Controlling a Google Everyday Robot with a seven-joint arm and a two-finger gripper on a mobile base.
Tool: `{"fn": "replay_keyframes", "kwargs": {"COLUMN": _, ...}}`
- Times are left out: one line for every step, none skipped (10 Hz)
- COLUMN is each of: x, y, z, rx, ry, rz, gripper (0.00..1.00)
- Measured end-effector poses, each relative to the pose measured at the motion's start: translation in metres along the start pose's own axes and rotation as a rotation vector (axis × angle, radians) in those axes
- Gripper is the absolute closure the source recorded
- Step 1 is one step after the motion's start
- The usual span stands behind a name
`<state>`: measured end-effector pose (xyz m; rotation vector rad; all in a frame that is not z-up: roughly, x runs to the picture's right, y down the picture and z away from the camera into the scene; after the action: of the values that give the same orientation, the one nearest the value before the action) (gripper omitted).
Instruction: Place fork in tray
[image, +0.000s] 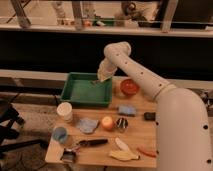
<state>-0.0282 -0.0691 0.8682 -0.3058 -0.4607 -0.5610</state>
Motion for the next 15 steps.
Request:
{"fn": "replay_keyframes", "kwargs": {"x": -0.010, "y": -0.004, "z": 0.008, "rx": -0.004, "ry": -0.015, "rz": -0.016, "gripper": 1.00}}
{"fn": "replay_keyframes", "kwargs": {"x": -0.016, "y": -0.005, "z": 0.017, "rx": -0.009, "ry": -0.029, "rz": -0.027, "gripper": 1.00}}
{"fn": "replay_keyframes", "kwargs": {"x": -0.026, "y": -0.009, "z": 0.027, "rx": -0.011, "ry": -0.044, "rz": -0.041, "gripper": 1.00}}
{"fn": "replay_keyframes", "kwargs": {"x": -0.035, "y": -0.015, "z": 0.034, "rx": -0.011, "ry": -0.056, "rz": -0.059, "gripper": 1.00}}
{"fn": "replay_keyframes", "kwargs": {"x": -0.045, "y": -0.021, "z": 0.042, "rx": -0.010, "ry": -0.067, "rz": -0.084, "gripper": 1.00}}
{"fn": "replay_keyframes", "kwargs": {"x": -0.051, "y": -0.027, "z": 0.046, "rx": -0.004, "ry": -0.072, "rz": -0.097, "gripper": 1.00}}
{"fn": "replay_keyframes", "kwargs": {"x": -0.051, "y": -0.032, "z": 0.048, "rx": 0.007, "ry": -0.073, "rz": -0.104, "gripper": 1.00}}
{"fn": "replay_keyframes", "kwargs": {"x": -0.048, "y": -0.035, "z": 0.048, "rx": 0.019, "ry": -0.073, "rz": -0.106, "gripper": 1.00}}
{"fn": "replay_keyframes", "kwargs": {"x": -0.043, "y": -0.036, "z": 0.048, "rx": 0.029, "ry": -0.072, "rz": -0.103, "gripper": 1.00}}
{"fn": "replay_keyframes", "kwargs": {"x": -0.037, "y": -0.035, "z": 0.048, "rx": 0.036, "ry": -0.073, "rz": -0.096, "gripper": 1.00}}
{"fn": "replay_keyframes", "kwargs": {"x": -0.032, "y": -0.033, "z": 0.048, "rx": 0.042, "ry": -0.072, "rz": -0.086, "gripper": 1.00}}
{"fn": "replay_keyframes", "kwargs": {"x": -0.027, "y": -0.031, "z": 0.049, "rx": 0.046, "ry": -0.071, "rz": -0.077, "gripper": 1.00}}
{"fn": "replay_keyframes", "kwargs": {"x": -0.024, "y": -0.029, "z": 0.050, "rx": 0.048, "ry": -0.070, "rz": -0.070, "gripper": 1.00}}
{"fn": "replay_keyframes", "kwargs": {"x": -0.022, "y": -0.028, "z": 0.051, "rx": 0.048, "ry": -0.070, "rz": -0.067, "gripper": 1.00}}
{"fn": "replay_keyframes", "kwargs": {"x": -0.021, "y": -0.027, "z": 0.053, "rx": 0.049, "ry": -0.070, "rz": -0.065, "gripper": 1.00}}
